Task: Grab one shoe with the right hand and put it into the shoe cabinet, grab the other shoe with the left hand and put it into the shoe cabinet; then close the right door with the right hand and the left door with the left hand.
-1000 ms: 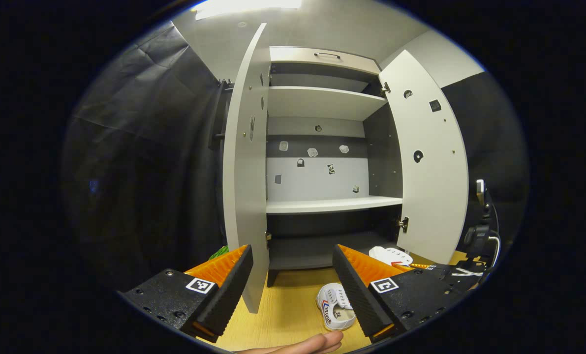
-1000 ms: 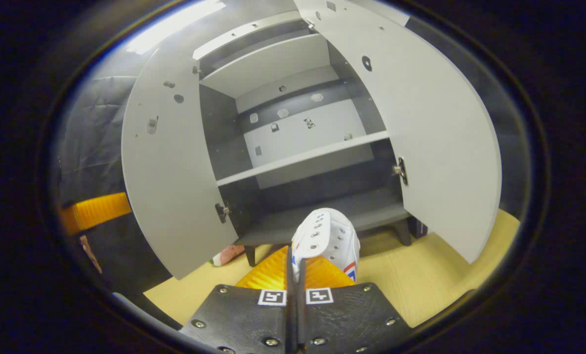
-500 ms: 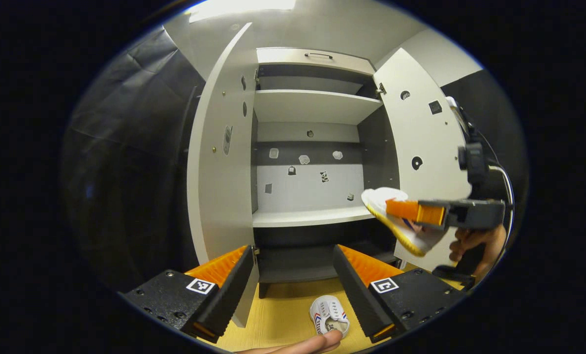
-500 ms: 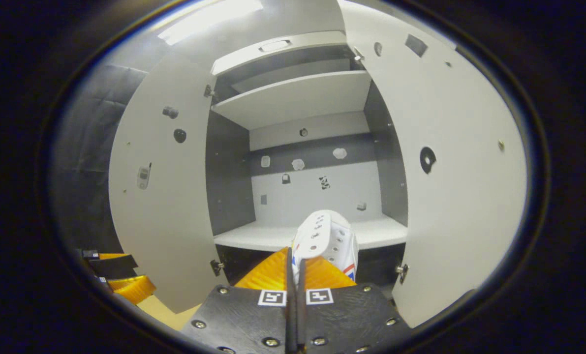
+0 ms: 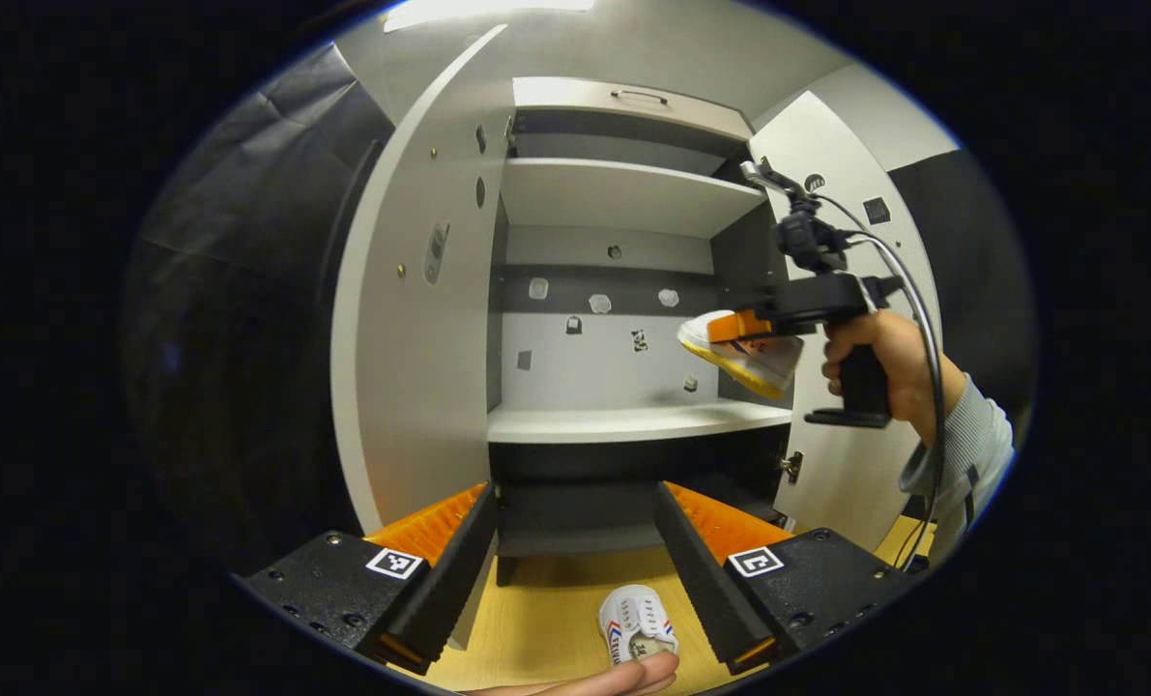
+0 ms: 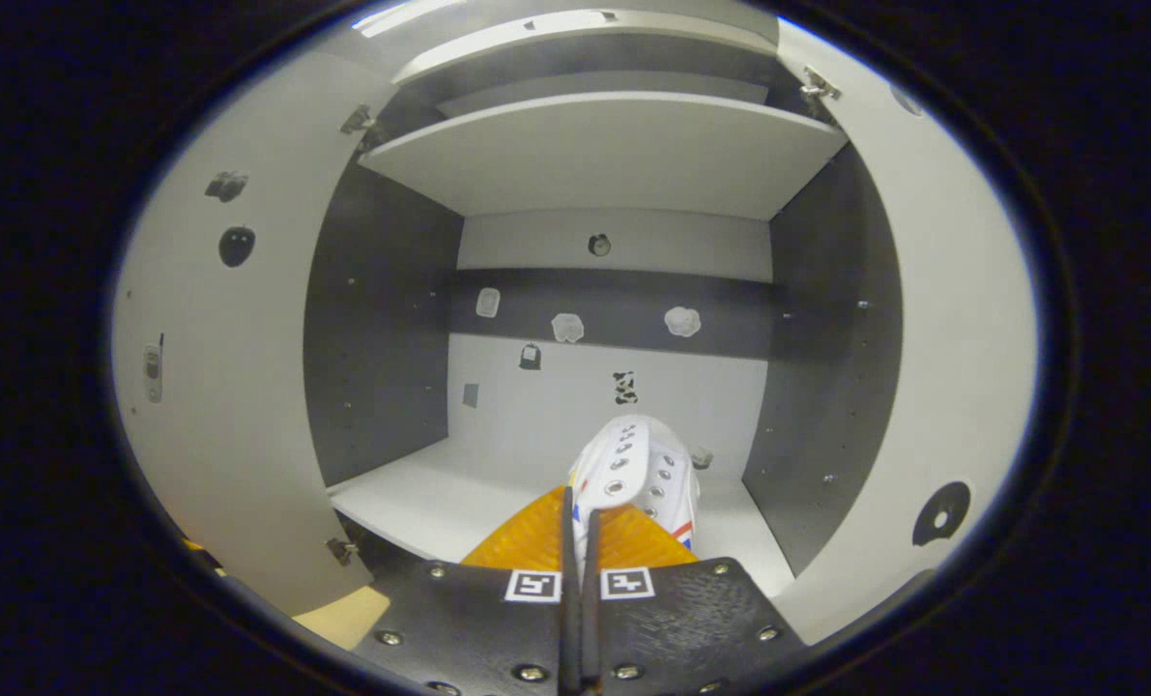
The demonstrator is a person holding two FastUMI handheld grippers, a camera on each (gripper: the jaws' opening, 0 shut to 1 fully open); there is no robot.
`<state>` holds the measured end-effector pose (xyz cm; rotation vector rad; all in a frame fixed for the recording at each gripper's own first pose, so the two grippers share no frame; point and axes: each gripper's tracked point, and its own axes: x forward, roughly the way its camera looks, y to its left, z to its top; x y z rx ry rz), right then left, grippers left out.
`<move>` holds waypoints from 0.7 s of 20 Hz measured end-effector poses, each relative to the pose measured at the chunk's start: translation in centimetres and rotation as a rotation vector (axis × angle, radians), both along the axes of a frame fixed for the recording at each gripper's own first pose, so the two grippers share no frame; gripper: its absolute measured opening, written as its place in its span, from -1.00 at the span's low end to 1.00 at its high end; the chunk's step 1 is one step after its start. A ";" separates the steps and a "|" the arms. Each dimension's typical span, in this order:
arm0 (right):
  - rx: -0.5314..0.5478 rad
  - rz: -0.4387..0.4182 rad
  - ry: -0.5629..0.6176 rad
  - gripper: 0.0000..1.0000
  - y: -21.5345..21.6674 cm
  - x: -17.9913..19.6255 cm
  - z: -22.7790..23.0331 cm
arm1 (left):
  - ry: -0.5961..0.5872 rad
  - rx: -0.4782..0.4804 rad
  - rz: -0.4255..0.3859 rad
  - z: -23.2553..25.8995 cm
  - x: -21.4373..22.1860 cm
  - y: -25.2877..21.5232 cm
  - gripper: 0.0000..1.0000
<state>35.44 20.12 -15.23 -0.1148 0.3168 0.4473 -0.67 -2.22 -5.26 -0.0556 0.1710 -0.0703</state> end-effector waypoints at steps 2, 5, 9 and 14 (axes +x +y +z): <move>-0.064 -0.005 0.023 -0.99 0.4 2.7 -1.7 | 0.030 -0.018 -0.013 -0.2 -0.5 -0.4 0.98; -0.145 -0.034 0.042 -0.99 -0.1 6.4 -4.3 | 0.059 0.000 0.006 -0.8 -0.7 0.3 0.99; -0.207 -0.035 0.076 -0.97 -0.5 8.9 -7.7 | 0.056 0.009 0.020 -0.9 -0.5 0.7 0.99; -0.245 -0.070 0.037 -0.21 -1.6 9.3 -8.2 | 0.060 -0.002 0.028 -1.0 -0.4 0.6 0.98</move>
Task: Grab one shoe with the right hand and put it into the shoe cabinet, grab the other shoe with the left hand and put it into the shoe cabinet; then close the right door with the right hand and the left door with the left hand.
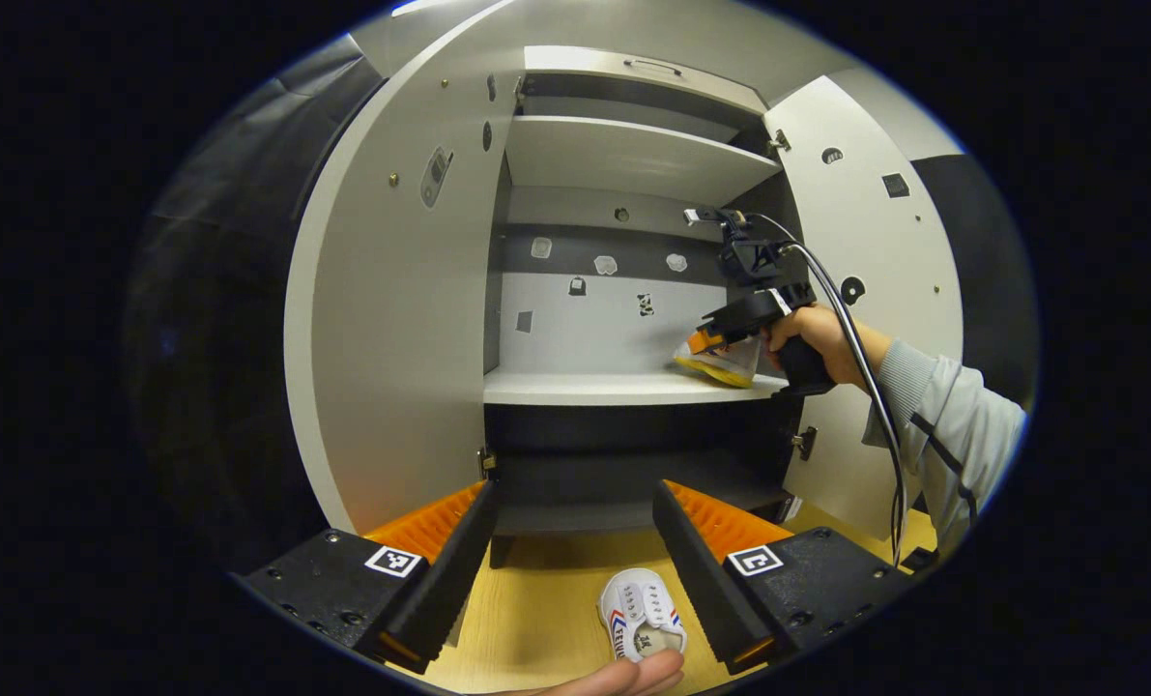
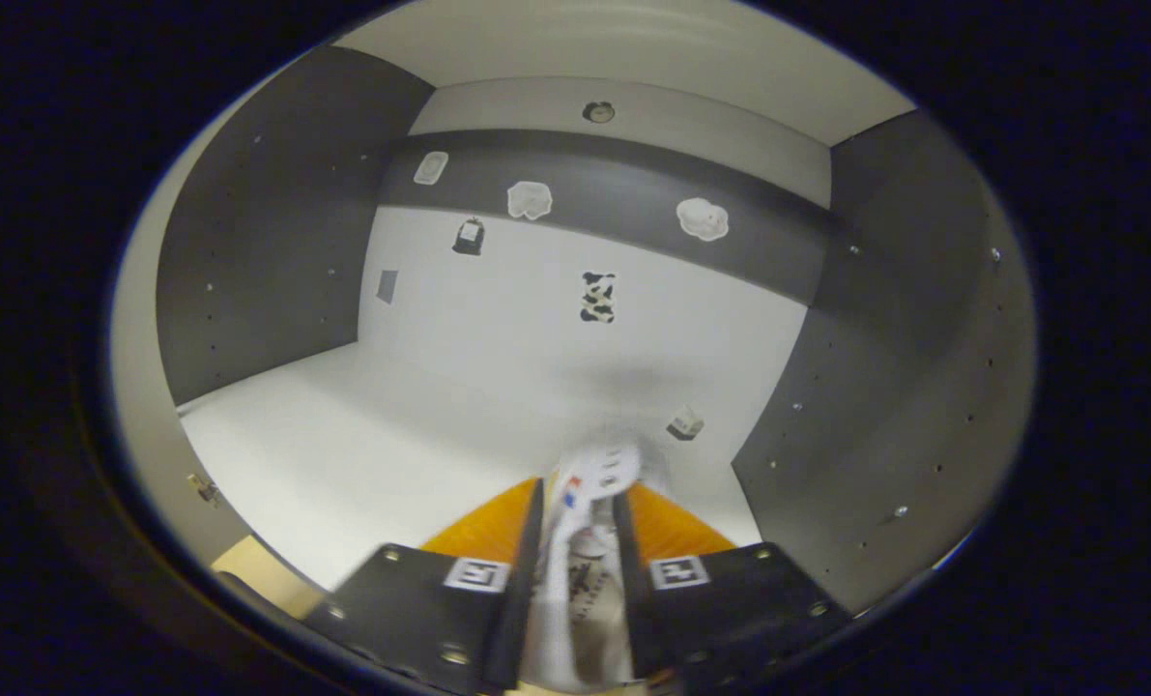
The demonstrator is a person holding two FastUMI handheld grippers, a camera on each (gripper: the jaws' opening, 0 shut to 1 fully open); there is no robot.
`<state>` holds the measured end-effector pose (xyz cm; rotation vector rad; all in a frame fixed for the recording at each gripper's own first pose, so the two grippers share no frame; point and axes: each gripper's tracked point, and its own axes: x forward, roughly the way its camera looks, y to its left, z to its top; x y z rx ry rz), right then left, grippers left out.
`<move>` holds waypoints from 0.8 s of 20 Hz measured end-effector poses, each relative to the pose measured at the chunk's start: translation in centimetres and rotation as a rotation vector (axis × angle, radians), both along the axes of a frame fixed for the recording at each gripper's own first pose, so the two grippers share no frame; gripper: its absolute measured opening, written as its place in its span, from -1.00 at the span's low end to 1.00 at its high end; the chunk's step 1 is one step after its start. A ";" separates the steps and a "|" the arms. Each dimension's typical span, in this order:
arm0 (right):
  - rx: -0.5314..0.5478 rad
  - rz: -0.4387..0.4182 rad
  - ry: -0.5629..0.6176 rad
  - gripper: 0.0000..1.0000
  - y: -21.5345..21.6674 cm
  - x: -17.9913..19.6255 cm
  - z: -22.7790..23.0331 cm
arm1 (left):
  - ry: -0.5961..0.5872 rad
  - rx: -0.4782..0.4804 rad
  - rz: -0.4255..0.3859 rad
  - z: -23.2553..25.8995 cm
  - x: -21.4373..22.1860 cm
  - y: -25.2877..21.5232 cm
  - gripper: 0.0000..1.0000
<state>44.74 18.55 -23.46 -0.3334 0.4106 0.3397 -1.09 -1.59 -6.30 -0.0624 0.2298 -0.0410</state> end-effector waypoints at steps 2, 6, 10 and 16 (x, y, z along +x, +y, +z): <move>-0.007 -0.023 -0.106 0.98 -0.9 -0.2 2.6 | 0.012 -0.008 0.003 -0.2 -0.1 -0.2 0.99; 0.056 -0.052 -0.140 0.96 -1.9 -4.5 5.0 | 0.053 -0.016 0.018 -1.0 -0.7 -0.1 0.98; 0.115 -0.056 -0.148 0.95 -2.6 -10.9 6.1 | 0.143 -0.032 -0.005 -3.1 -1.8 -0.8 0.99; 0.214 -0.001 -0.178 0.95 -2.1 -20.0 6.6 | 0.341 0.017 -0.062 -7.1 -5.1 -1.2 1.00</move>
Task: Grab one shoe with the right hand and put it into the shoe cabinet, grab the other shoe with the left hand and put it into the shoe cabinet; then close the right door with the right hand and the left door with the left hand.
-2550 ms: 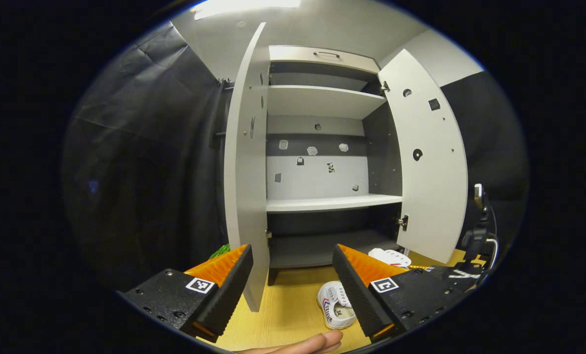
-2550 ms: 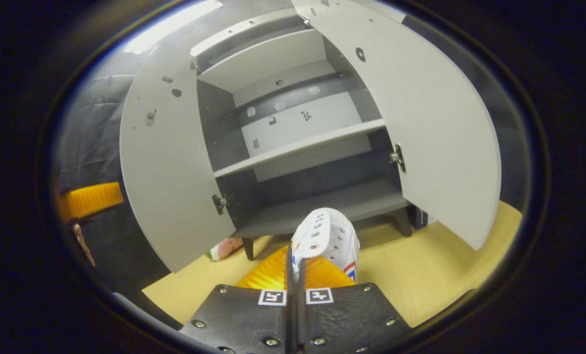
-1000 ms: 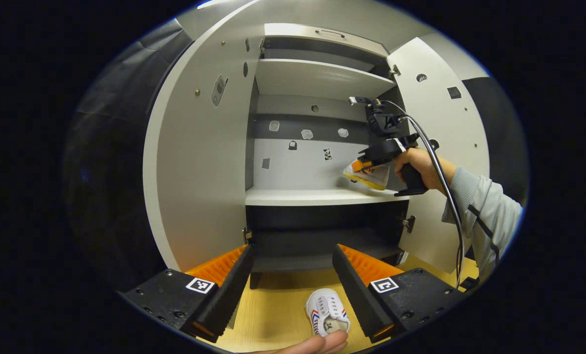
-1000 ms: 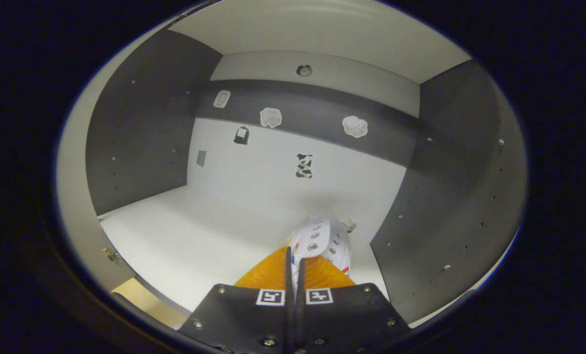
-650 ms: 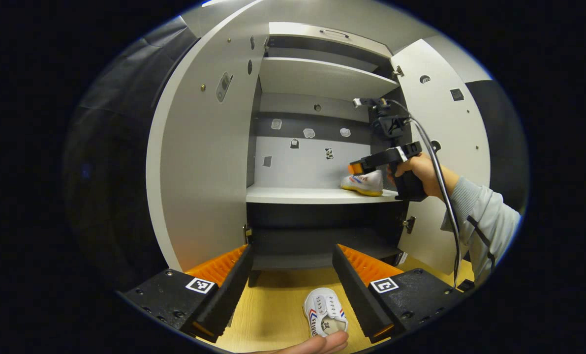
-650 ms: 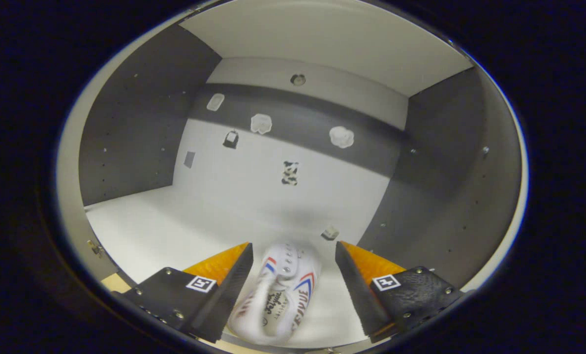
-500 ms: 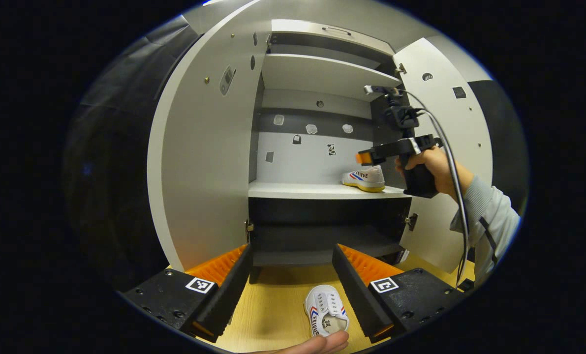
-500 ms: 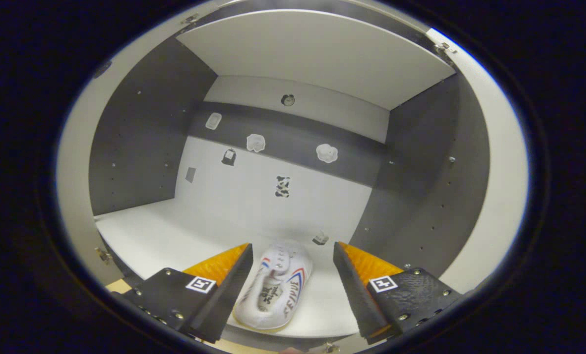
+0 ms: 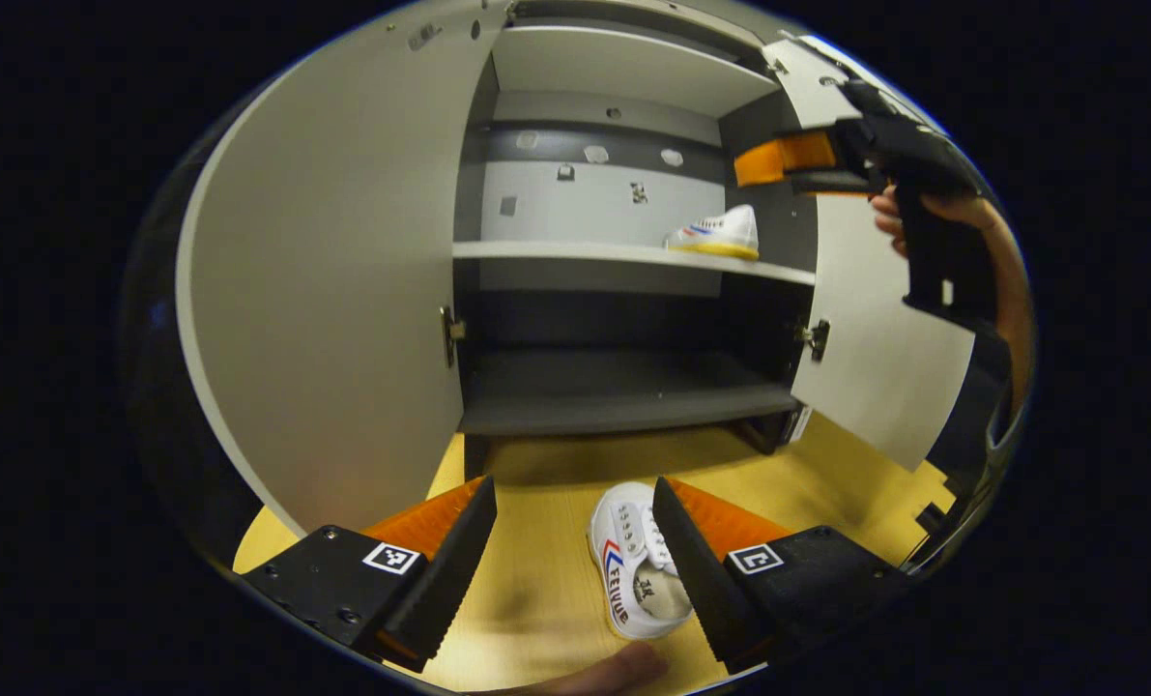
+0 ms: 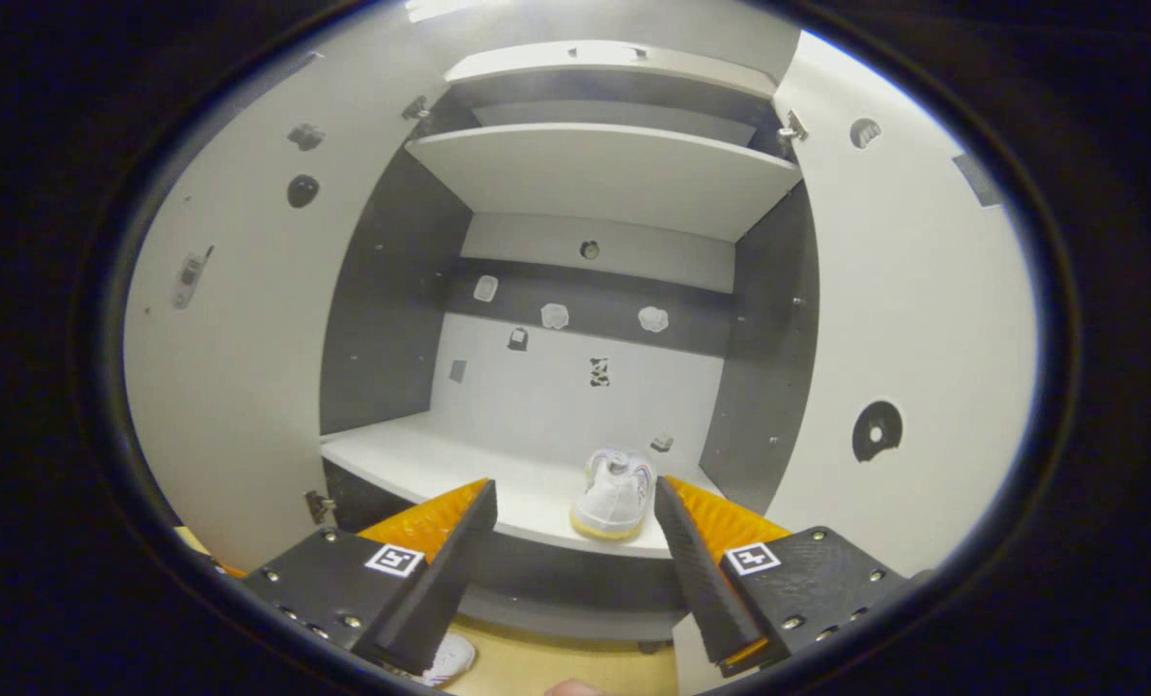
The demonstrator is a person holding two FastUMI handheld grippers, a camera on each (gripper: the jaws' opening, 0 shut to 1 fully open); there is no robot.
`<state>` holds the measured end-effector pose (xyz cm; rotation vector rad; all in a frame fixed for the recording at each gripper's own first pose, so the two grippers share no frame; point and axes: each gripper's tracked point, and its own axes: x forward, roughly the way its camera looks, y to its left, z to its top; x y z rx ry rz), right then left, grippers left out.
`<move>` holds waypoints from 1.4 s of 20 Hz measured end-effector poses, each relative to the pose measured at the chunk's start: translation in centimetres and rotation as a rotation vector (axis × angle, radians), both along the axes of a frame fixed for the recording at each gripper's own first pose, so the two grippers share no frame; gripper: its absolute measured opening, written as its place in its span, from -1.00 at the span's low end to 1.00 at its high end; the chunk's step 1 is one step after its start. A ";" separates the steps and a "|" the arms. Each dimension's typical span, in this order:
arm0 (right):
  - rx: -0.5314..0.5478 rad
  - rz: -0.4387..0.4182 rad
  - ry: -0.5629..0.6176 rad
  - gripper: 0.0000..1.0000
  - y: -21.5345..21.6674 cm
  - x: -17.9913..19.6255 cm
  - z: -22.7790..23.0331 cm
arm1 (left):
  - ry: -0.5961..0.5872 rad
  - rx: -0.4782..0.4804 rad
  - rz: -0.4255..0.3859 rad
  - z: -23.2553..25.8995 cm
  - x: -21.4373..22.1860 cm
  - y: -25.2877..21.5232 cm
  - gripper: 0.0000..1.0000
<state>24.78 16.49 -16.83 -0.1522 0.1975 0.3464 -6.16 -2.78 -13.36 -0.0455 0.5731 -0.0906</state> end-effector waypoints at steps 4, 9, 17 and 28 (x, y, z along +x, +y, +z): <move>0.031 -0.029 -0.035 0.95 -1.6 -4.7 -1.4 | 0.108 0.054 -0.037 -3.9 -1.0 -0.5 1.00; 0.129 -0.041 -0.013 0.95 -4.1 -11.0 -3.7 | 0.230 0.029 -0.040 -8.6 -1.6 -1.3 0.98; 0.123 -0.115 -0.041 0.95 -9.0 -14.1 -4.0 | 0.328 -0.013 -0.096 -12.9 -0.9 -3.2 0.81; 0.137 -0.111 -0.052 0.97 -10.1 -14.5 -5.5 | 0.280 0.000 -0.071 -13.7 2.6 -2.8 -0.98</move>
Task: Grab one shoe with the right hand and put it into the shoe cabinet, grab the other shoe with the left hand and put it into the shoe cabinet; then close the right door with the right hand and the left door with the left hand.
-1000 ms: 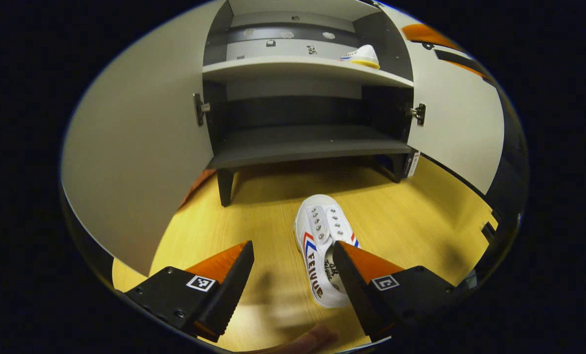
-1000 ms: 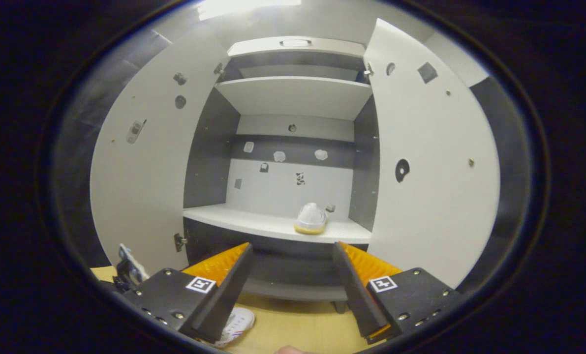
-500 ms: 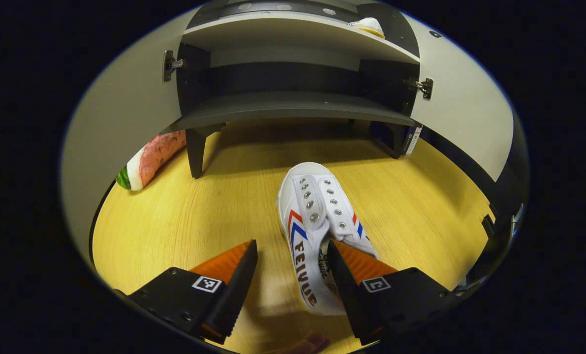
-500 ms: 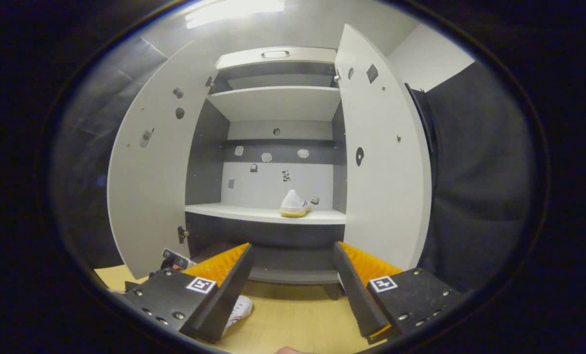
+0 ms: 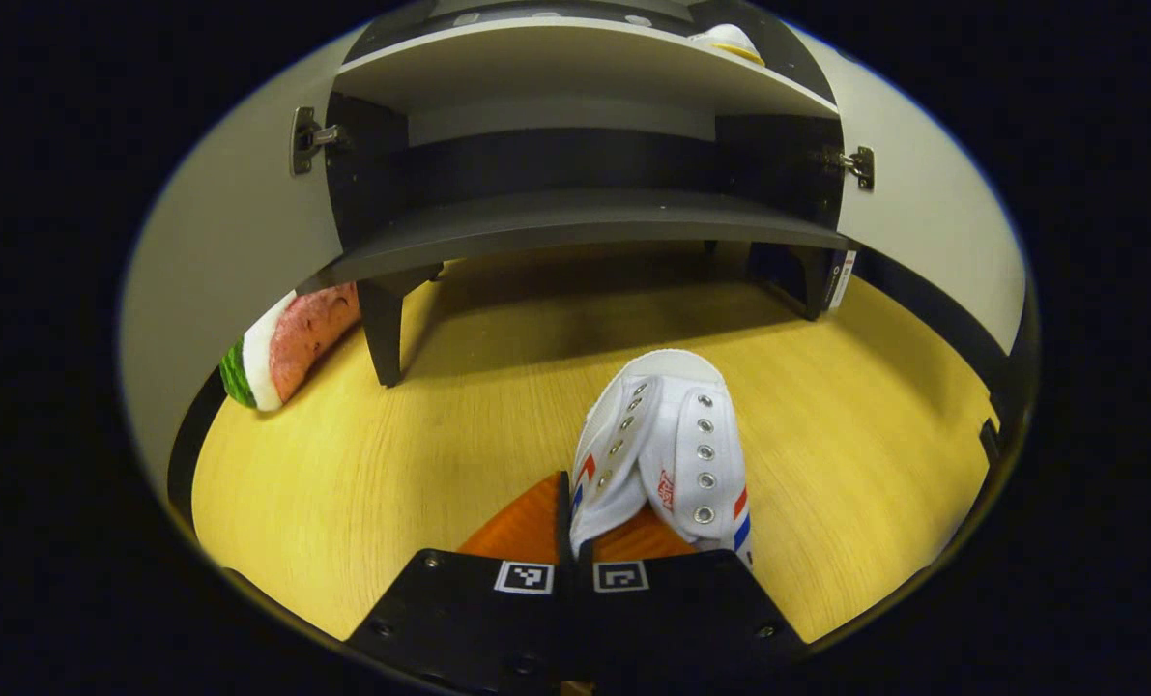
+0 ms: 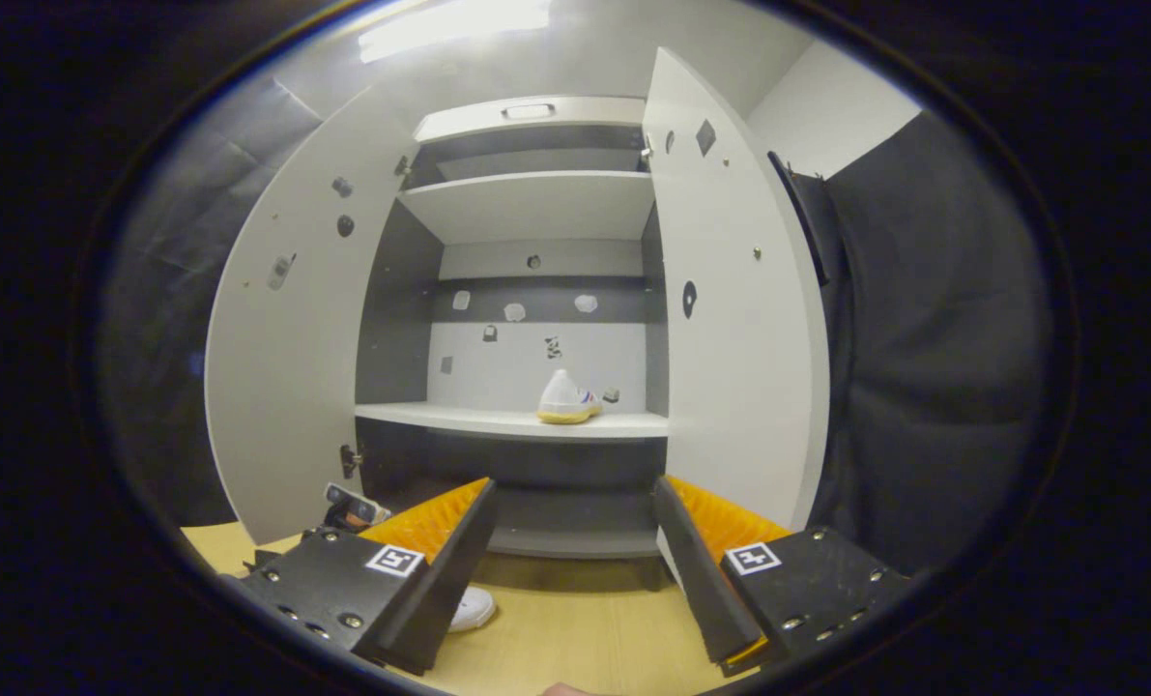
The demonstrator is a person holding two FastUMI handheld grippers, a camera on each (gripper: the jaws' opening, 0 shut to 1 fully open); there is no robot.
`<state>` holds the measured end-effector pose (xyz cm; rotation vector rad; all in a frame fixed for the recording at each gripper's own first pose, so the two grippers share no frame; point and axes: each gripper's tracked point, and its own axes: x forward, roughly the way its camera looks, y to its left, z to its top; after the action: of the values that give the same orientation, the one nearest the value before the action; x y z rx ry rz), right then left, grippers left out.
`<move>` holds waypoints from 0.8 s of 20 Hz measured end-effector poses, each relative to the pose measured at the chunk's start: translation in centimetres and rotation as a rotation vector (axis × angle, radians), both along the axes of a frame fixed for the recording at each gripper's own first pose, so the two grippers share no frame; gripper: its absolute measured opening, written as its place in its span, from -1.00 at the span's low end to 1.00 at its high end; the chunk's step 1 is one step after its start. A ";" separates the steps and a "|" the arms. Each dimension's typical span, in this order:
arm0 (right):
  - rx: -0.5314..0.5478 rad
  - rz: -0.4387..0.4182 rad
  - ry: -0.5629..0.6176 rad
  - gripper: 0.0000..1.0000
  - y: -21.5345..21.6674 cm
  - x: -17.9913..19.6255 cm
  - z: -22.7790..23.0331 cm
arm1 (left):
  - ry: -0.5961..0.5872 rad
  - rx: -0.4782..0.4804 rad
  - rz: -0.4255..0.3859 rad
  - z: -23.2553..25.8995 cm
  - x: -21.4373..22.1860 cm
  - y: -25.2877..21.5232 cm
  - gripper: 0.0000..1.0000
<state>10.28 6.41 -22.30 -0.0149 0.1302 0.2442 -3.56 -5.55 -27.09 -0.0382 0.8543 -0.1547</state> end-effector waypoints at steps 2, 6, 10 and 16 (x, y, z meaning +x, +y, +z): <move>-0.016 0.012 0.012 0.97 0.2 -0.5 -0.4 | -0.013 -0.030 0.009 2.0 -0.6 -0.4 -0.98; -0.015 0.037 0.027 0.97 0.7 -0.6 -1.1 | -0.088 -0.052 0.017 7.8 -1.1 -0.7 -0.99; 0.008 0.044 0.048 0.97 0.4 -0.1 -1.8 | -0.206 -0.068 0.043 14.3 -0.5 0.0 -0.99; 0.025 0.048 0.044 0.94 -0.6 0.4 -1.8 | -0.393 -0.062 0.084 24.6 4.1 1.1 -0.99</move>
<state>10.71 5.81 -24.07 0.0123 0.1709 0.2945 0.54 -4.42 -2.47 -0.0989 0.4548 -0.1045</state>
